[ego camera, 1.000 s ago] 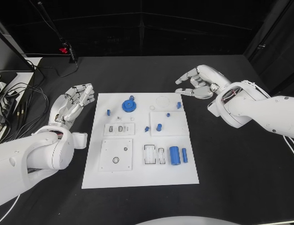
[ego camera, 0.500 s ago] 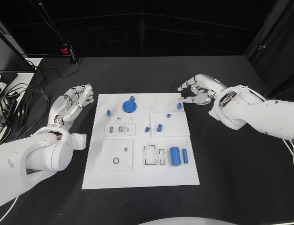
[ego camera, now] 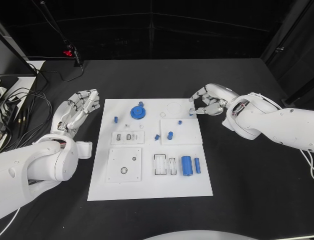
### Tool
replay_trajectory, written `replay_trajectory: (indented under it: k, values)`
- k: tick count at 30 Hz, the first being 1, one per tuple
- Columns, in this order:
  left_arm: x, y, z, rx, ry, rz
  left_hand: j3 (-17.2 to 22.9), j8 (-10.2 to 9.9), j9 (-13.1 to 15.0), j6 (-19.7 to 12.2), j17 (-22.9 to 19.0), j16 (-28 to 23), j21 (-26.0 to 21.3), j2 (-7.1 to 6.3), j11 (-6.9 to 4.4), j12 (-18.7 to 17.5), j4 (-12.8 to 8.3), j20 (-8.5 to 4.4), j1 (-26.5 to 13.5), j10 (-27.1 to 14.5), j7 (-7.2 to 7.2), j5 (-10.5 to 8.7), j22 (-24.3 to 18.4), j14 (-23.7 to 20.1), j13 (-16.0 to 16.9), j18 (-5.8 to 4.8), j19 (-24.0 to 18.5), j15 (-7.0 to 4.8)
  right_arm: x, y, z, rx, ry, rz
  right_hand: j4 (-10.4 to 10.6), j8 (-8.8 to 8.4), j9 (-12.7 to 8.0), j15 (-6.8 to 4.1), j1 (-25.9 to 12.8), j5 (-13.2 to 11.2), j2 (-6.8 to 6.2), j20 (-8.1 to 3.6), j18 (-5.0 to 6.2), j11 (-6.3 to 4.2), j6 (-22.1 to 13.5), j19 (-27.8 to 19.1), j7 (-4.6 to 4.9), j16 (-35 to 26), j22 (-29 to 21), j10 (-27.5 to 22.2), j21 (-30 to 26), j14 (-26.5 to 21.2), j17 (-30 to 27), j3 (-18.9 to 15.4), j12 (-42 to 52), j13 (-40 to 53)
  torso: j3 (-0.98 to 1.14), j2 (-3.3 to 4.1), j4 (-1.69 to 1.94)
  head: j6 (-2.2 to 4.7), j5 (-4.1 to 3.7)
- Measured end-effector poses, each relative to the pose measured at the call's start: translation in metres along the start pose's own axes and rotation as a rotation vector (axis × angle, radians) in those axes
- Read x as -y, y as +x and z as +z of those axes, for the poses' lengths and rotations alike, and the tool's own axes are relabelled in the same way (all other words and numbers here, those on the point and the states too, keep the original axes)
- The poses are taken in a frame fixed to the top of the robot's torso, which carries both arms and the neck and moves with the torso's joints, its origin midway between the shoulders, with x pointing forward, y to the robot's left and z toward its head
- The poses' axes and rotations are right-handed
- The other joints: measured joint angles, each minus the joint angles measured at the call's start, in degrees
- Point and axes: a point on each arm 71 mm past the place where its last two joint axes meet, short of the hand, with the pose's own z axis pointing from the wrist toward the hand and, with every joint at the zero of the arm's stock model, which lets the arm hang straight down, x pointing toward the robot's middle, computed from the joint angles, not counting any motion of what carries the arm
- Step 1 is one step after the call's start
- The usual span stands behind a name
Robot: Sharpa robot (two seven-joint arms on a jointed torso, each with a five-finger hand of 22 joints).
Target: Assemble the parts on the task board
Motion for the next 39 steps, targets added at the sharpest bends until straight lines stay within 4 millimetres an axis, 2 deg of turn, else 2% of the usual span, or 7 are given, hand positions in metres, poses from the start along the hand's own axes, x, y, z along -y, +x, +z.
replay_trajectory:
  k: [6,20,26,29,39]
  values:
    - [0.000,0.000,0.000,0.000,0.000,0.000,0.00,0.04,-0.01,0.00,0.00,0.00,0.00,0.06,0.00,0.00,0.00,0.00,0.06,0.00,0.00,0.00,0.00,0.00,0.00,0.00,0.00,0.00,0.000,0.002,0.001,-0.019,0.007,-0.002,0.00,0.22,0.11,0.00,0.00,0.00,0.00,0.00,0.00,0.00,0.21,0.00,-0.21,0.00,0.00,0.00,0.00,0.00,0.00,0.00,0.00,0.00,-0.02,-0.01,0.00,-0.04,0.10]
    - [0.000,-0.001,0.000,0.001,0.000,0.000,0.00,0.04,-0.01,0.00,0.00,0.00,0.00,0.06,0.00,0.00,0.00,0.00,0.06,0.00,0.00,0.00,0.00,0.00,0.00,0.00,0.00,0.00,0.001,0.009,0.004,-0.060,0.047,-0.021,0.00,0.22,0.16,0.00,0.01,0.80,0.02,0.00,0.00,0.00,0.40,0.00,-0.02,0.00,0.00,0.00,0.00,0.00,-0.01,0.00,0.00,0.00,-0.02,-0.01,0.07,-0.15,0.36]
    - [0.000,-0.001,0.000,0.001,-0.001,0.000,0.00,0.04,-0.01,0.00,0.00,0.00,0.00,0.06,0.00,0.00,0.00,0.00,0.06,0.00,0.00,0.00,0.00,0.00,0.00,0.00,0.00,0.00,0.001,0.012,0.005,-0.078,0.062,-0.034,-0.10,0.46,0.23,0.00,0.84,1.19,0.10,0.00,0.00,-0.03,1.15,0.00,-0.30,0.00,0.00,-0.03,0.00,0.00,-0.01,0.49,0.00,0.00,-0.02,-0.01,0.07,-0.27,0.49]
    - [0.000,-0.001,0.000,0.001,-0.001,0.000,0.00,0.04,-0.01,0.00,0.00,0.00,0.00,0.06,0.00,0.00,0.00,0.00,0.06,0.00,0.00,0.00,-0.01,0.00,0.00,0.00,0.00,0.00,0.000,0.013,0.005,-0.087,0.072,-0.041,-0.28,0.46,0.29,0.00,1.02,1.19,0.28,0.00,0.00,-0.21,1.35,0.00,-0.10,0.00,0.00,-0.21,0.00,0.00,-0.01,0.68,0.00,0.00,-0.02,-0.01,0.06,-0.34,0.50]
    - [0.000,-0.001,-0.001,0.001,-0.001,0.000,0.00,0.04,-0.01,0.00,0.00,0.00,0.00,0.06,0.00,0.00,0.00,0.00,0.06,0.00,0.00,0.00,-0.01,0.00,0.00,0.00,0.00,0.00,0.000,0.016,0.007,-0.101,0.092,-0.059,-0.28,1.15,0.51,-0.21,1.52,1.75,0.78,0.00,0.00,-0.42,3.23,0.00,-0.61,0.00,0.00,0.00,0.00,0.21,-0.02,1.74,0.00,0.00,0.01,-0.01,0.05,-0.50,0.64]
